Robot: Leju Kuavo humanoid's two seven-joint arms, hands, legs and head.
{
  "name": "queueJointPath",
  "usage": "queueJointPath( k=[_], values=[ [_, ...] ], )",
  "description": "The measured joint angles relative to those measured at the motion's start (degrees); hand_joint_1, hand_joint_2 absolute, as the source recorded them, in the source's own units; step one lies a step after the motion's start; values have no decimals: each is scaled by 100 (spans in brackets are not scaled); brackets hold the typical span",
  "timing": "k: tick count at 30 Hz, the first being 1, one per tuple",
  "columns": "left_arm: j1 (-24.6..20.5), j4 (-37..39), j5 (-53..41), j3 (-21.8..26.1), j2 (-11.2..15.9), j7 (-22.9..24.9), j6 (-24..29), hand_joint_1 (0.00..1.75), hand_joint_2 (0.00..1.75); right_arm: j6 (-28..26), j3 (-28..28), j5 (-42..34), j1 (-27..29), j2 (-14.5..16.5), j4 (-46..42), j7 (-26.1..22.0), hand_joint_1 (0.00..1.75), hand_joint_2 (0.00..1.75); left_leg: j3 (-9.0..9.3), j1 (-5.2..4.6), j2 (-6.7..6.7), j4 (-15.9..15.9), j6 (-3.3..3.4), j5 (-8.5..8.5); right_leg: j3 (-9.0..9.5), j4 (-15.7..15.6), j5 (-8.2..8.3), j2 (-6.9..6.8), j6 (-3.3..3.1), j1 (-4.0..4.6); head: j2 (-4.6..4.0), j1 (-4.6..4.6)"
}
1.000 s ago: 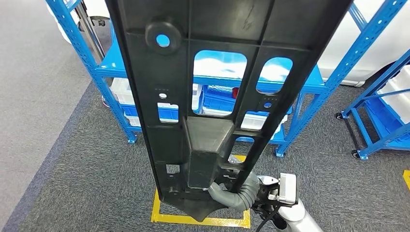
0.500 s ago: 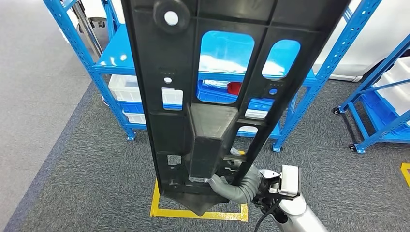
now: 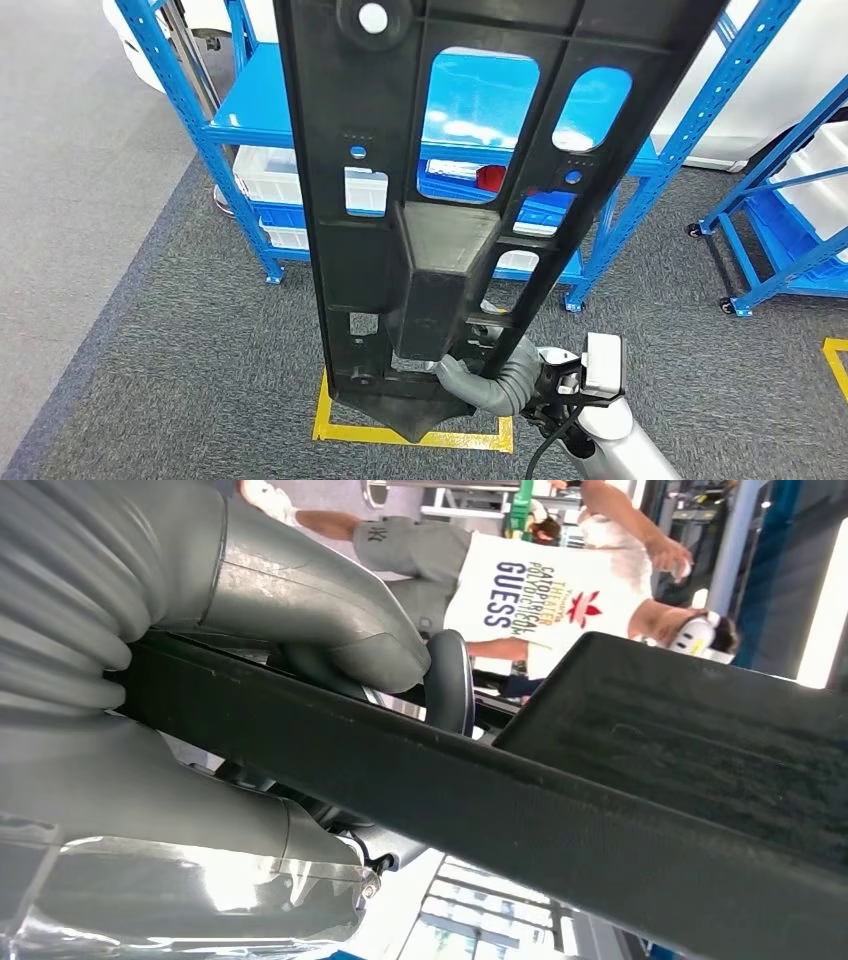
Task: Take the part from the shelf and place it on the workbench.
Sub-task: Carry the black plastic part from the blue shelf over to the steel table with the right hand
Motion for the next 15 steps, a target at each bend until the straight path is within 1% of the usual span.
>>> queueJointPath(
  k=[1, 2, 4, 5, 6, 7, 8, 9, 10, 11, 12, 13, 14, 15],
  values=[
    [0, 0, 0, 0, 0, 0, 3, 0, 175, -2, 4, -18, -11, -2, 2, 1, 175, 175, -19, -6, 0, 8, -33, 3, 64, -164, 26, 4, -31, 17, 0, -1],
    [0, 0, 1, 0, 0, -1, 5, 0, 175, -4, 9, -36, -18, -4, 3, 4, 175, 175, -35, -8, 3, 9, -68, 12, 61, -196, 10, 9, -61, 36, 0, -1],
    [-1, 0, 2, 0, -1, -2, 12, 0, 175, -10, 17, -62, -28, -8, 3, 13, 175, 175, -45, 4, 14, 13, -137, 6, 47, -230, 43, 24, -128, 29, 0, 0],
    [-3, 0, 5, 0, -2, -4, 18, 0, 175, -14, 21, -73, -40, -9, 3, 18, 175, 175, -71, 9, 17, 79, -164, -55, 52, -254, 61, 31, -167, 18, 0, 1],
    [-5, 0, 9, 0, -2, -5, 23, 0, 175, -18, 22, -86, -52, -10, 3, 21, 175, 175, -142, 12, 19, 250, -186, -177, 57, -277, 79, 39, -202, 5, 0, 1],
    [-3, 0, 13, 0, -1, -7, 29, 0, 175, -20, 25, -99, -60, -10, 4, 25, 175, 175, -276, 19, 17, 558, -202, -362, 59, -287, 92, 48, -226, 1, 0, 1],
    [1, 0, 17, 0, -1, -8, 33, 0, 175, -19, 26, -111, -66, -10, 5, 30, 175, 175, -450, 19, 15, 959, -213, -567, 50, -286, 98, 64, -243, 5, 0, 0],
    [8, 0, 23, 0, -1, -10, 33, 0, 175, -18, 30, -119, -66, -10, 8, 34, 175, 175, -624, 20, 15, 1357, -224, -728, 40, -283, 102, 85, -250, 9, 0, -1],
    [16, 0, 27, 0, -1, -11, 34, 0, 175, -15, 35, -123, -64, -10, 12, 39, 175, 175, -743, 20, 14, 1631, -231, -801, 34, -278, 106, 116, -253, 13, 0, -1],
    [23, 0, 32, 0, -1, -14, 34, 0, 175, -11, 40, -125, -64, -10, 16, 42, 175, 175, -758, 20, 12, 1682, -230, -755, 31, -271, 108, 155, -252, 15, 0, -1],
    [29, 0, 35, 0, -1, -17, 34, 0, 175, -9, 46, -128, -64, -10, 19, 43, 175, 175, -665, 21, 2, 1501, -223, -606, 32, -262, 108, 200, -249, 16, 0, -1],
    [32, 0, 35, 0, -1, -19, 36, 0, 175, -8, 50, -134, -66, -10, 21, 44, 175, 175, -477, 23, -38, 1122, -207, -392, 35, -250, 107, 252, -243, 16, 0, 0],
    [34, 0, 35, 0, 1, -21, 37, 0, 175, -8, 52, -141, -70, -10, 21, 45, 175, 175, -276, 25, -137, 711, -186, -224, 30, -235, 105, 301, -229, 21, 0, 0],
    [34, 0, 35, 0, 2, -24, 40, 0, 175, -10, 54, -148, -78, -10, 21, 46, 175, 175, -112, 31, -227, 364, -169, -114, 10, -213, 106, 356, -207, 26, 0, 0]
  ],
)
